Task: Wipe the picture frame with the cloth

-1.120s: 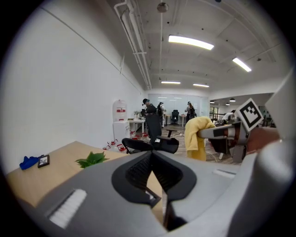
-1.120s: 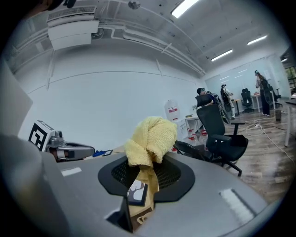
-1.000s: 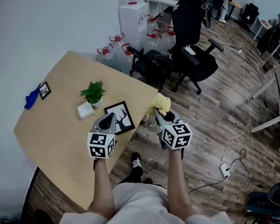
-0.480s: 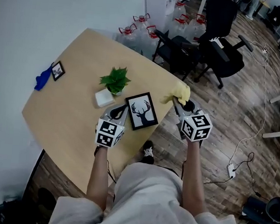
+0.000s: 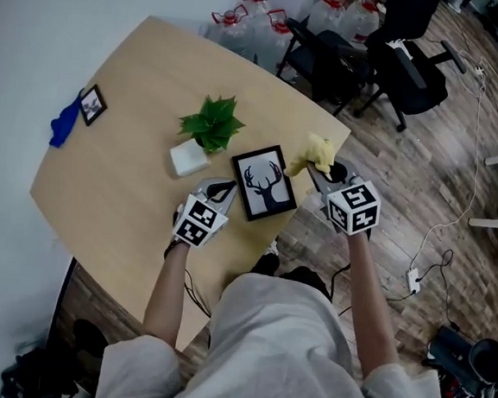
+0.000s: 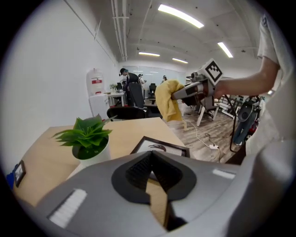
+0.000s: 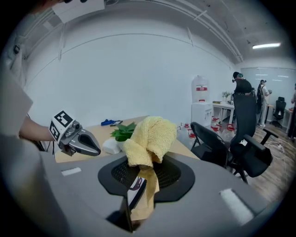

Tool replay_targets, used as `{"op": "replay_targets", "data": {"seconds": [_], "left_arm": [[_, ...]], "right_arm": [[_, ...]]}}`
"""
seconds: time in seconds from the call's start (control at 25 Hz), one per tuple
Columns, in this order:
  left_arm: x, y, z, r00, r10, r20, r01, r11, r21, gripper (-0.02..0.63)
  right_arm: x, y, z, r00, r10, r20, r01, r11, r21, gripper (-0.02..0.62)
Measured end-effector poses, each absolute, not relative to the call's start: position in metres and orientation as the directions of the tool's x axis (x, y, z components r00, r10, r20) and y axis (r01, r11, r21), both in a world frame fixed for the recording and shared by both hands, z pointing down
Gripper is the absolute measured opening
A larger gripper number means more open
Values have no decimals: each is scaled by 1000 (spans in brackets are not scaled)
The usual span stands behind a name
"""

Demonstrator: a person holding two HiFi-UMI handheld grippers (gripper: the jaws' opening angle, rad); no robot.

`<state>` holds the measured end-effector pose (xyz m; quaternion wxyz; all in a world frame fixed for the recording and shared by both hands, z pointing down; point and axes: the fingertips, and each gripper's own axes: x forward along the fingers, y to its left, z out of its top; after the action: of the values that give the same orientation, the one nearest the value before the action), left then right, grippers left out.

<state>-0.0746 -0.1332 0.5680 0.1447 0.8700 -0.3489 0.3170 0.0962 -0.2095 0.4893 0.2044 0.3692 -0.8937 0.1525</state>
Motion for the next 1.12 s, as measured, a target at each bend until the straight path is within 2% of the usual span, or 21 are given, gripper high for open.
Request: {"op": "replay_targets", "data": {"seconds": [0.44, 0.68, 0.96, 1.12], "left_arm": [[-60, -126, 653, 590, -341, 732, -609, -783, 126, 52], [-57, -130, 667, 588, -278, 760, -560, -817, 135, 52], [-53, -126, 679, 519, -216, 827, -463, -885, 59, 52], [-50, -125, 679, 519, -196, 832, -462, -883, 80, 52]], "right_arm": [[65, -239, 568, -613, -481, 627, -688, 715, -124, 83], [56, -253, 583, -579, -522, 626, -740, 659, -135, 83], [48, -254, 598, -575, -494, 652, -733, 665, -143, 83], [45, -255, 604, -573, -478, 666, -728, 669, -146, 83]]}}
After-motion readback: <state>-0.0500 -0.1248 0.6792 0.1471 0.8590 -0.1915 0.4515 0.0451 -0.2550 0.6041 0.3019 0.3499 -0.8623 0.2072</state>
